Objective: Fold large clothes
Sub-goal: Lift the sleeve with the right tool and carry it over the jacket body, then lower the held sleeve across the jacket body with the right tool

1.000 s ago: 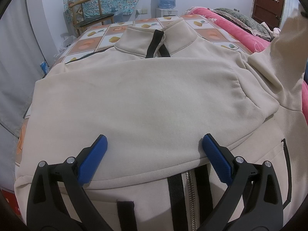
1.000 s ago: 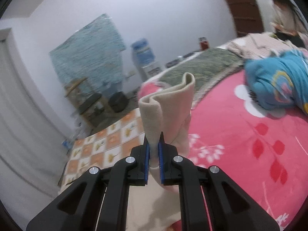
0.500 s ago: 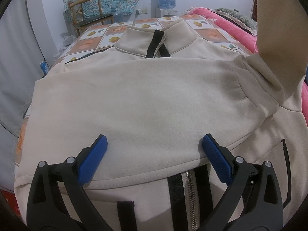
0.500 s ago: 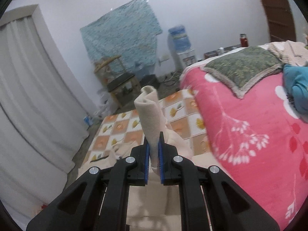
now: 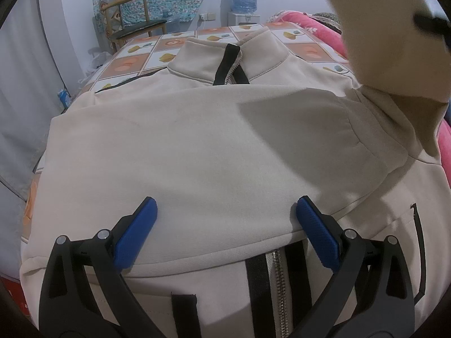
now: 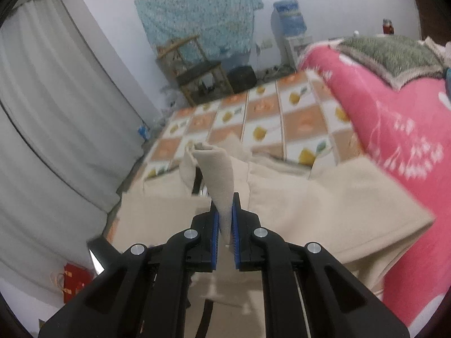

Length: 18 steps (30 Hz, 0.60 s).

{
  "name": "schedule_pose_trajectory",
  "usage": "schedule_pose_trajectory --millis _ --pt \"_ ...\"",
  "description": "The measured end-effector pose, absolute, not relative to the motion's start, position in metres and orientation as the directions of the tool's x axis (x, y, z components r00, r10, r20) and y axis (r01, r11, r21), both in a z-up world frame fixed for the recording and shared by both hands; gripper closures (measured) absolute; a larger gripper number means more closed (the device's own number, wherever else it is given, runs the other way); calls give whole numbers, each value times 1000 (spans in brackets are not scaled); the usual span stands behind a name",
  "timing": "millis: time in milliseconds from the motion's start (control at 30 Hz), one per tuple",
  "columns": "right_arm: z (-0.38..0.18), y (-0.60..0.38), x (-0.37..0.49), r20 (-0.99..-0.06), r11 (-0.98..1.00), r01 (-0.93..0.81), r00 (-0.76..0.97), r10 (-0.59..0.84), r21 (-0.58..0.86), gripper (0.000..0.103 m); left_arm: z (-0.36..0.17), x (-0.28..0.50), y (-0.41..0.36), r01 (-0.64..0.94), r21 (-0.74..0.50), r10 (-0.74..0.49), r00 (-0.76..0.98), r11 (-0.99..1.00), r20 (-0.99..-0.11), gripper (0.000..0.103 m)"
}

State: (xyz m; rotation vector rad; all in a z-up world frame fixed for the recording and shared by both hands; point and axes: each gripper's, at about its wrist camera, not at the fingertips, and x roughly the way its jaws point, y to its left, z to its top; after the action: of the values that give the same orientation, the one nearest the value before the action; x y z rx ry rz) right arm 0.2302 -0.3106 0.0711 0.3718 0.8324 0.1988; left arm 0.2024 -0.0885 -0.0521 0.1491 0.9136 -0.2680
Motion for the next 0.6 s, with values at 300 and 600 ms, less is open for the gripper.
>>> schedule_pose_trajectory --millis 300,600 --pt "4 -291 223 -722 927 15 632 281 374 94 -52 202 -88 291 14 -165 582 957 -796 7" --pt "-24 -266 225 -776 974 -69 592 215 217 82 -52 202 -88 291 14 -165 582 957 -796 7"
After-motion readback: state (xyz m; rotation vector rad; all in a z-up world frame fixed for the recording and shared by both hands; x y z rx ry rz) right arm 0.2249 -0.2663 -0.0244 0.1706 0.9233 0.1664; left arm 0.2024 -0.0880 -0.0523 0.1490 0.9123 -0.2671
